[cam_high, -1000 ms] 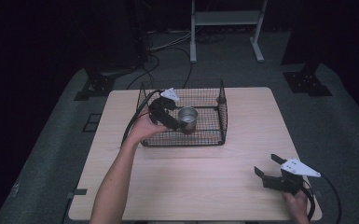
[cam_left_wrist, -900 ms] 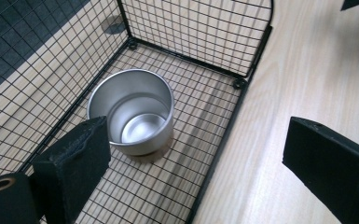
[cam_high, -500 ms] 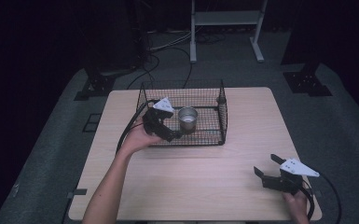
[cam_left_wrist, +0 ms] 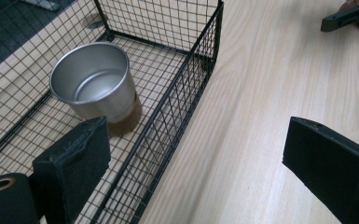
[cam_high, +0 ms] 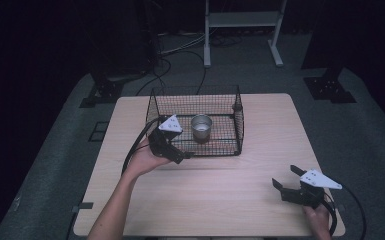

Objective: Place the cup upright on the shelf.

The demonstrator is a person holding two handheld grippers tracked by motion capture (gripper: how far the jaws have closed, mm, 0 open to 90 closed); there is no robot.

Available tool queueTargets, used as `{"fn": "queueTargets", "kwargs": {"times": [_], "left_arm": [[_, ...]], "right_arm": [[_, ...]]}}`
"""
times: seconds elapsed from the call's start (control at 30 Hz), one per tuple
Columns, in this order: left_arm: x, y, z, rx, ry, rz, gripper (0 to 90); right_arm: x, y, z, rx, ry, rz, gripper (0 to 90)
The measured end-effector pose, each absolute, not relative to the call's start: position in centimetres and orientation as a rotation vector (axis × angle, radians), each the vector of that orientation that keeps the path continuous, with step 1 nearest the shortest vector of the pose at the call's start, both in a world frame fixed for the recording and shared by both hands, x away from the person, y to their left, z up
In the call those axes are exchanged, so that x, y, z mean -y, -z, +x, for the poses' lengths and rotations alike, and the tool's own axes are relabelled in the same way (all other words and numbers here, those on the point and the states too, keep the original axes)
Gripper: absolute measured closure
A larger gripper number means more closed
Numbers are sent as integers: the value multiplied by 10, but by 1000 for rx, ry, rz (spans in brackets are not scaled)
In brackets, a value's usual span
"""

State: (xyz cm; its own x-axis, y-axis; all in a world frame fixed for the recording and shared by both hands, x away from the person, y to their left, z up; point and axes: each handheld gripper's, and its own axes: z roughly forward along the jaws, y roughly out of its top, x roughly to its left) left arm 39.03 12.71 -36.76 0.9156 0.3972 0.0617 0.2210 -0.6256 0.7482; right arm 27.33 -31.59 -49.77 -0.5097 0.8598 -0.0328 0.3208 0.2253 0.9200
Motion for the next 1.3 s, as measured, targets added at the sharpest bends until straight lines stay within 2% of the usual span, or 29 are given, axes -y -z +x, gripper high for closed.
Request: {"fn": "queueTargets", "kwargs": {"times": [1.3], "left_arm": [[-159, 404, 332, -447, -306, 2165, 64]], "right_arm": [[315, 498, 274, -1956, -1247, 1088, 134]]}}
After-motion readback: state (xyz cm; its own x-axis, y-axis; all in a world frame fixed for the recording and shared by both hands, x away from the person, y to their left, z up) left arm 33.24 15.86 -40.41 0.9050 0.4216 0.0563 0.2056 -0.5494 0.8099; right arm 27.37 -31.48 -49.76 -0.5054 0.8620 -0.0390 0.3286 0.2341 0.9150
